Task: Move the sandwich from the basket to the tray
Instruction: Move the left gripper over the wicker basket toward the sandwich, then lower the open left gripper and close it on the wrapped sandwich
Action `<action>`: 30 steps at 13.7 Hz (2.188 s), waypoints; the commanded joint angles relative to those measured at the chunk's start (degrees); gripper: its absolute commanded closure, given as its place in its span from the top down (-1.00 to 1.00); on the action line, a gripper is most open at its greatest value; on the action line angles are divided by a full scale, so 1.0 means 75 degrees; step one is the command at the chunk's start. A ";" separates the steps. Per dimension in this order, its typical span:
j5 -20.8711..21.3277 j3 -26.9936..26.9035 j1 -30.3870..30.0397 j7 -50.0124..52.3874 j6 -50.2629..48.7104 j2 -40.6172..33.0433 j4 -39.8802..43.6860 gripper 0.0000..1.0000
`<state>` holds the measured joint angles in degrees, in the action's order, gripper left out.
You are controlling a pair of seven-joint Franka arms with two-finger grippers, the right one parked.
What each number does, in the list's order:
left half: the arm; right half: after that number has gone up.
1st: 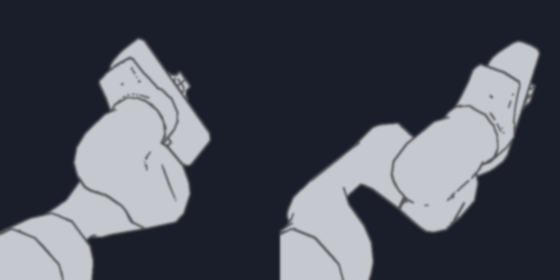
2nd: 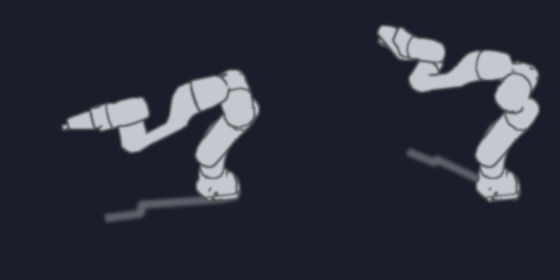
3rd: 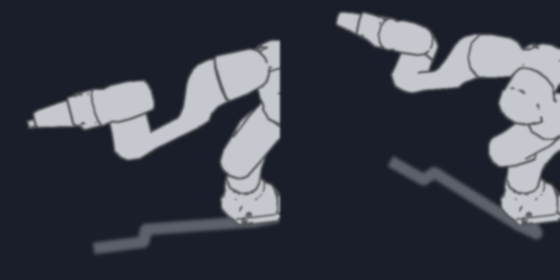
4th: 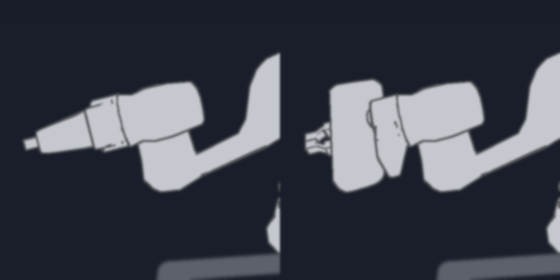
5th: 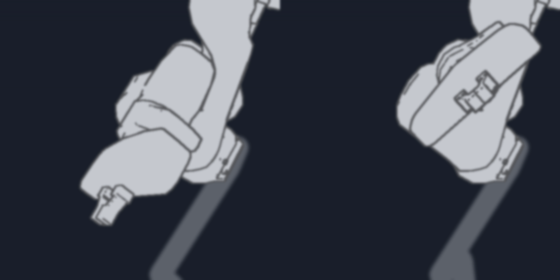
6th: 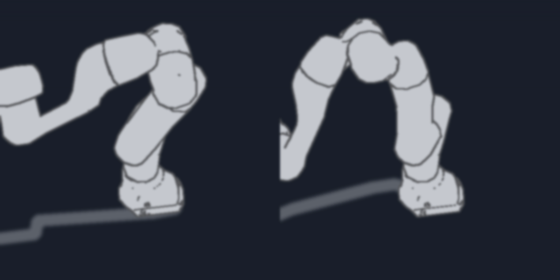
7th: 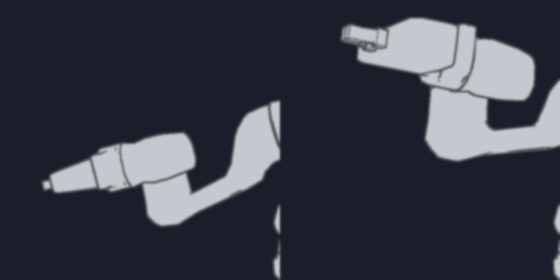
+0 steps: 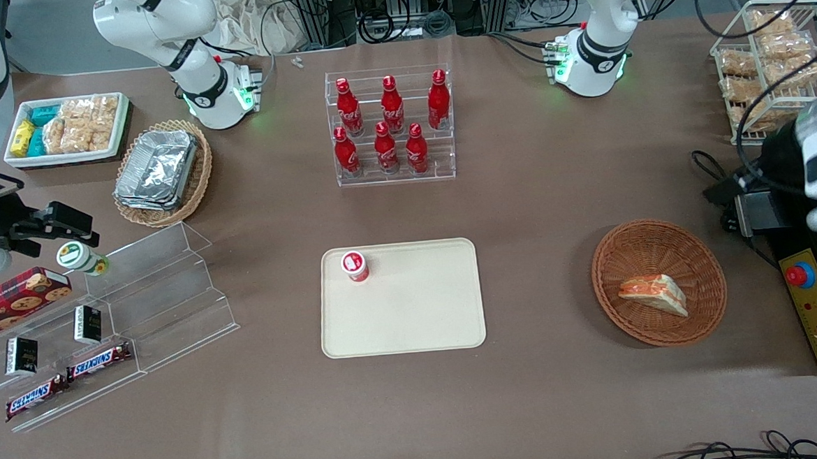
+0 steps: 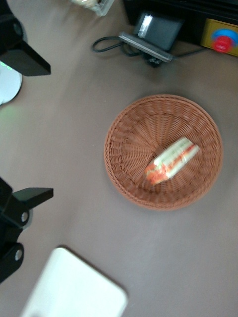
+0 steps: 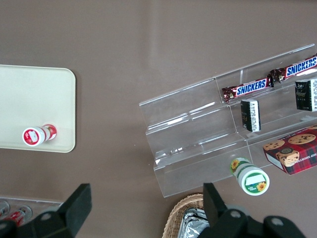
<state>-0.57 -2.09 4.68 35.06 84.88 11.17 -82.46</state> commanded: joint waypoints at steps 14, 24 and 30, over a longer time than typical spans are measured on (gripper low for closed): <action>-0.0216 -0.0249 -0.0237 0.3411 0.4358 0.2390 -0.1742 1.00; -0.0451 -0.0237 -0.0178 0.3459 0.5276 0.3035 -0.1885 -0.47; -0.0392 0.0160 -0.0131 0.3401 0.3794 0.1830 -0.1430 -1.00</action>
<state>-3.54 -2.42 3.19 59.44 119.74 30.66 -94.05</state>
